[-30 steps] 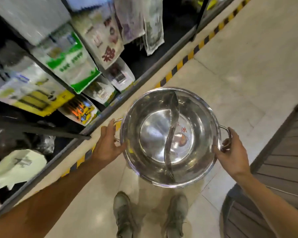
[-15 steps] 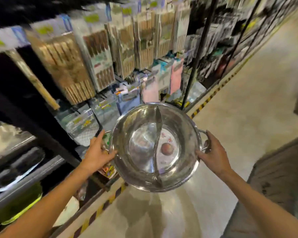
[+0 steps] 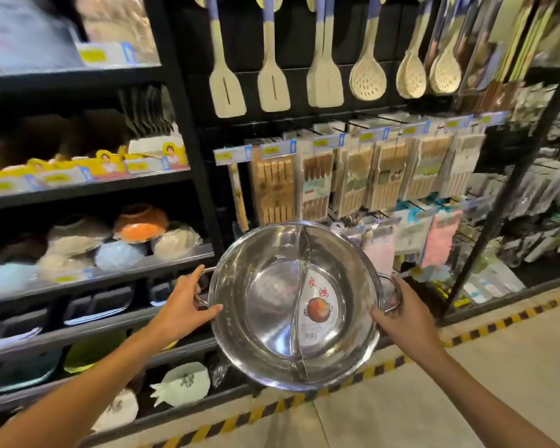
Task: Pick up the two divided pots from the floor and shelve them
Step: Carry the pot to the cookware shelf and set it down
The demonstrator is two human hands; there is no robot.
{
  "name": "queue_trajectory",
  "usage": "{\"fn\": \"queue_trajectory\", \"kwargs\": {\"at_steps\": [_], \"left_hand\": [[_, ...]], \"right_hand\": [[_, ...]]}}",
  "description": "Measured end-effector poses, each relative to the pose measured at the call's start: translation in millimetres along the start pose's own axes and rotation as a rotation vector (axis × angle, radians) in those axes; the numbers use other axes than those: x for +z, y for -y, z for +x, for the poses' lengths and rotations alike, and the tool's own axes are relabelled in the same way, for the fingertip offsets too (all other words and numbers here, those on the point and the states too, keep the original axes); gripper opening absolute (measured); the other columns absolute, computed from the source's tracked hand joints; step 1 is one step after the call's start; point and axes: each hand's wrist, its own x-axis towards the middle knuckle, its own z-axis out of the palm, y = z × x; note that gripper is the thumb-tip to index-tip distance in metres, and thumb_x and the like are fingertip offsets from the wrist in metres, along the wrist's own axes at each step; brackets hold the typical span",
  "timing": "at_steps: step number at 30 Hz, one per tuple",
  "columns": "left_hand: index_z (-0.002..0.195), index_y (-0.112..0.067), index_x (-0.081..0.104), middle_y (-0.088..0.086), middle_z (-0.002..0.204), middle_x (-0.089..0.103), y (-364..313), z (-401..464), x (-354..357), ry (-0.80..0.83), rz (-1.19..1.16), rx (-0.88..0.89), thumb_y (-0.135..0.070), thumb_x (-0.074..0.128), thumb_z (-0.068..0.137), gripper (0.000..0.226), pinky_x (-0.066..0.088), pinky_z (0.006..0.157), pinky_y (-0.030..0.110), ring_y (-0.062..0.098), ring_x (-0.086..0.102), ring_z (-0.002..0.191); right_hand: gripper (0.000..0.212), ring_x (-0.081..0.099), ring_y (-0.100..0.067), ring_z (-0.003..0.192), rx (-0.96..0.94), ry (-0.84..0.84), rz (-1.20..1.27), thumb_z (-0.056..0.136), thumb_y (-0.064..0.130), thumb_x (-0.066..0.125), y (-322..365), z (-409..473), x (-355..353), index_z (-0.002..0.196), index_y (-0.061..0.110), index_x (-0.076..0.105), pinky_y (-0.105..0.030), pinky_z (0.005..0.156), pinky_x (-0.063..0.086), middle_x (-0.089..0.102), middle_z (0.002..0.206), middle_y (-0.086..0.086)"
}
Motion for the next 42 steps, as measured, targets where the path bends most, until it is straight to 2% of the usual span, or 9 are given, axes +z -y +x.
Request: {"fn": "queue_trajectory", "kwargs": {"at_steps": [7,12,16,21,24,28,30,35,42], "left_hand": [[0.155,-0.03,0.013,-0.003,0.125,0.041,57.1,-107.0,-99.5,-0.147,0.031,-0.195,-0.054,0.073,0.078,0.101,0.051,0.077,0.031,0.019,0.06,0.094],[0.154,-0.024,0.02,-0.005,0.13,0.042,103.5,-200.4,-168.2,-0.342,0.052,-0.311,-0.039,0.078,0.079,0.096,0.05,0.077,0.021,0.017,0.06,0.097],[0.146,-0.045,0.028,0.006,0.122,0.048,162.6,-292.3,-223.5,-0.441,0.002,-0.369,-0.039,0.077,0.079,0.083,0.055,0.069,0.035,0.022,0.066,0.08],[0.148,-0.032,0.031,0.0,0.108,0.049,238.6,-417.9,-286.8,-0.583,0.05,-0.541,-0.049,0.074,0.075,0.086,0.046,0.061,0.022,0.008,0.058,0.075],[0.14,-0.047,0.033,0.004,0.107,0.054,275.7,-485.0,-315.4,-0.666,0.051,-0.577,-0.049,0.075,0.074,0.079,0.052,0.067,0.03,0.013,0.06,0.08],[0.123,-0.066,0.031,0.002,0.1,0.046,303.6,-553.9,-347.3,-0.824,0.087,-0.635,-0.031,0.078,0.079,0.073,0.043,0.062,0.016,0.009,0.05,0.08],[0.131,-0.055,0.031,0.002,0.097,0.046,315.9,-572.4,-356.8,-0.861,0.106,-0.658,-0.034,0.079,0.077,0.075,0.042,0.062,0.018,0.01,0.05,0.079],[0.135,-0.039,0.036,0.006,0.1,0.047,369.9,-627.4,-380.1,-0.995,0.084,-0.773,-0.026,0.08,0.078,0.074,0.045,0.061,0.011,0.013,0.053,0.076],[0.137,-0.028,0.044,0.001,0.101,0.047,460.6,-685.2,-440.7,-1.126,0.083,-0.907,-0.057,0.069,0.062,0.085,0.055,0.067,0.034,0.019,0.058,0.074]], "right_hand": [[0.072,0.062,-0.012,0.072,-0.17,0.208,0.073,0.075,0.047,0.076,90.2,-4.6,74.0,0.137,0.027,0.047,-0.035,0.064,0.052,0.061,0.093,0.003],[0.076,0.063,-0.011,0.069,-0.306,0.33,0.095,0.076,0.045,0.078,183.4,-37.3,140.9,0.141,0.033,0.042,-0.033,0.058,0.05,0.066,0.087,0.004],[0.088,0.061,-0.017,0.099,-0.419,0.429,0.133,0.073,0.055,0.076,261.3,-85.4,205.1,0.149,0.033,0.035,-0.039,0.082,0.054,0.059,0.126,0.004],[0.089,0.052,-0.021,0.129,-0.522,0.562,0.135,0.077,0.044,0.08,372.5,-176.6,287.9,0.152,0.023,0.036,-0.037,0.101,0.044,0.049,0.148,-0.001],[0.088,0.053,-0.016,0.122,-0.592,0.641,0.146,0.078,0.044,0.079,426.0,-224.4,339.3,0.152,0.025,0.035,-0.034,0.097,0.045,0.047,0.15,-0.001],[0.094,0.052,-0.013,0.114,-0.643,0.76,0.148,0.075,0.054,0.077,487.9,-286.1,397.5,0.153,0.027,0.033,-0.036,0.093,0.049,0.051,0.146,0.0],[0.096,0.053,-0.02,0.126,-0.658,0.777,0.152,0.072,0.06,0.076,506.9,-304.1,414.0,0.152,0.029,0.033,-0.042,0.098,0.051,0.049,0.148,0.0],[0.085,0.059,-0.027,0.112,-0.731,0.882,0.173,0.079,0.041,0.08,570.8,-354.8,493.0,0.15,0.022,0.038,-0.033,0.083,0.048,0.06,0.13,-0.006],[0.091,0.062,-0.011,0.1,-0.845,1.088,0.221,0.07,0.068,0.071,667.2,-410.2,651.9,0.148,0.039,0.036,-0.039,0.085,0.057,0.061,0.118,0.009]]}}
